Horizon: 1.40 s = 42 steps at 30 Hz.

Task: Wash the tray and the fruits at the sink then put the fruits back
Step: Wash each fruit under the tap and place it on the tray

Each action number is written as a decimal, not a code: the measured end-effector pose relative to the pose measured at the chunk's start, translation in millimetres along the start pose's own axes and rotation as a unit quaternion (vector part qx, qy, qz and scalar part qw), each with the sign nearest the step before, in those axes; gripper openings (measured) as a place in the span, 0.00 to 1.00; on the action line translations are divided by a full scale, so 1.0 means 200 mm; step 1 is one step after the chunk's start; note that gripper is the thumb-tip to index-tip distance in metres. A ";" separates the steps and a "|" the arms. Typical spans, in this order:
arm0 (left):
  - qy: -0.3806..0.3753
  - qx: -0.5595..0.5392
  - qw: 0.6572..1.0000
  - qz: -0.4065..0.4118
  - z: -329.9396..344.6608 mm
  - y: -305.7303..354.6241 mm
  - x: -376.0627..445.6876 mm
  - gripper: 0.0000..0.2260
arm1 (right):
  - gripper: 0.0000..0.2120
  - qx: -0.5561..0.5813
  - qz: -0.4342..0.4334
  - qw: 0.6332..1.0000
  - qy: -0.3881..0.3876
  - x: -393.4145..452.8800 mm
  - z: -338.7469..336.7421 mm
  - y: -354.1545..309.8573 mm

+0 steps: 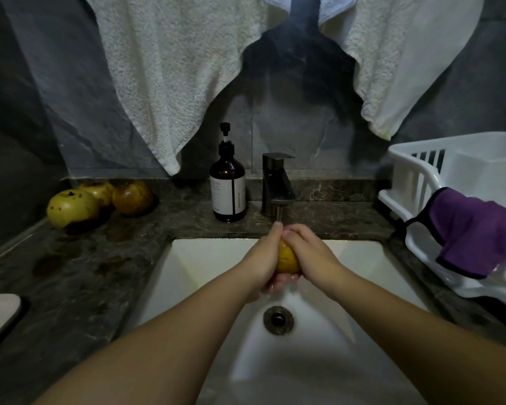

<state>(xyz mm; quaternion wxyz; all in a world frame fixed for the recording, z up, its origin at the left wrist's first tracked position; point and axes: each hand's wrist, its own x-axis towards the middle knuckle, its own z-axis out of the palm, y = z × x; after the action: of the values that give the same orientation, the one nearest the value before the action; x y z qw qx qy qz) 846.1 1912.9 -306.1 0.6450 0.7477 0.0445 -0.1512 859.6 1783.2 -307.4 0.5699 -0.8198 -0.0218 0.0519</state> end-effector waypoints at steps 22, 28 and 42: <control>0.032 -0.025 0.998 -0.038 -0.01 0.03 -0.04 0.32 | 0.16 -0.013 0.028 0.999 -0.010 0.02 0.02 -0.03; 0.067 -0.030 0.997 -0.021 -0.03 0.03 -0.05 0.31 | 0.17 -0.035 0.015 0.999 0.003 0.02 0.06 -0.03; 0.105 0.018 0.994 -0.014 -0.08 0.01 -0.06 0.29 | 0.17 0.041 0.086 0.995 -0.041 -0.01 0.12 -0.07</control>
<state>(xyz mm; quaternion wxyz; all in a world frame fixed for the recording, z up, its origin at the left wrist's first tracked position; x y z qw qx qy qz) 838.7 1929.8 -298.6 0.6214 0.7700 0.1195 -0.0817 855.8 1810.3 -302.0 0.5949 -0.7919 0.0275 0.1351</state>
